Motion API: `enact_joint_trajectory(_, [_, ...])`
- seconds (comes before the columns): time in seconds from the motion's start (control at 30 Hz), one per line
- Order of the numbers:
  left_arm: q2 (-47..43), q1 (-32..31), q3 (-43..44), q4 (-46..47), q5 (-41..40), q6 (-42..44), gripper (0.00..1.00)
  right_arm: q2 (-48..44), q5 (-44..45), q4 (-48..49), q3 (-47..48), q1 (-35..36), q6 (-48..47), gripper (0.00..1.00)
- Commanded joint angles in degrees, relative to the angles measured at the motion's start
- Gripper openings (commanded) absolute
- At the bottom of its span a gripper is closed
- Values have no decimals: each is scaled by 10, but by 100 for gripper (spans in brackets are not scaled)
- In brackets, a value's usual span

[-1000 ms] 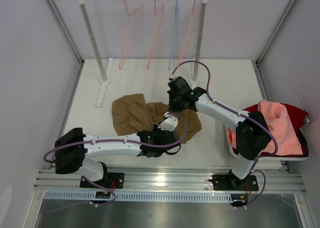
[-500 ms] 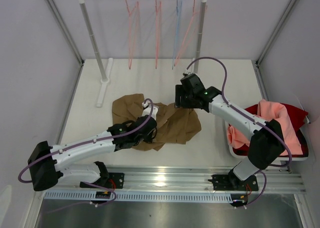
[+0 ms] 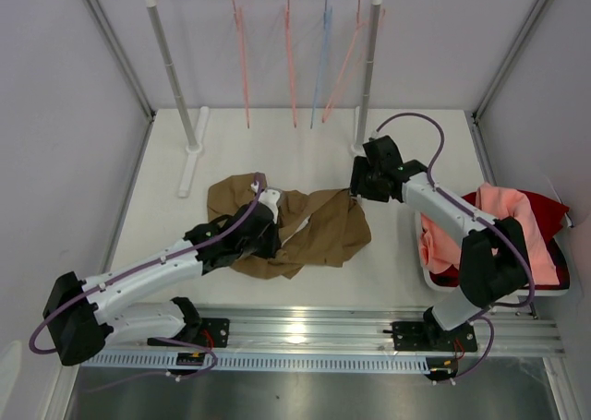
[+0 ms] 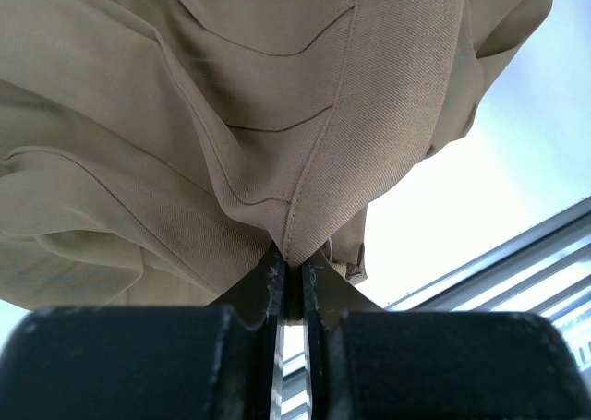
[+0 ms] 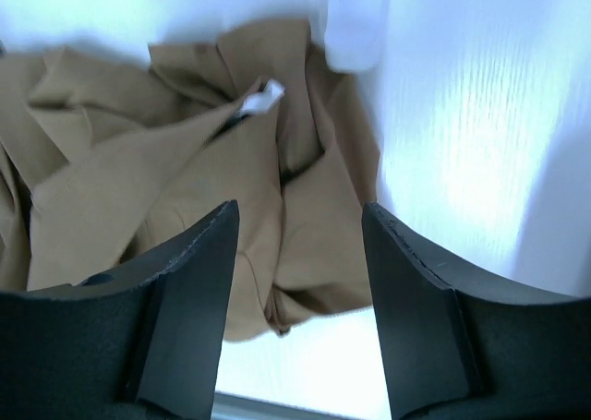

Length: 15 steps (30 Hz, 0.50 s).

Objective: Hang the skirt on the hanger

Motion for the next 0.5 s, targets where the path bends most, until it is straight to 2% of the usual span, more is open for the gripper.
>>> enact_joint_trajectory(0.0, [-10, 6, 18, 1, 30, 2, 0, 19, -37, 48, 6, -2, -2, 62])
enact_joint_trajectory(0.27, [-5, 13, 38, -8, 52, 9, 0, 74, -63, 66, 33, -2, 11, 65])
enact_joint_trajectory(0.47, [-7, 20, 53, -21, 65, 16, 0, 79, -61, 87, 31, -8, 24, 67])
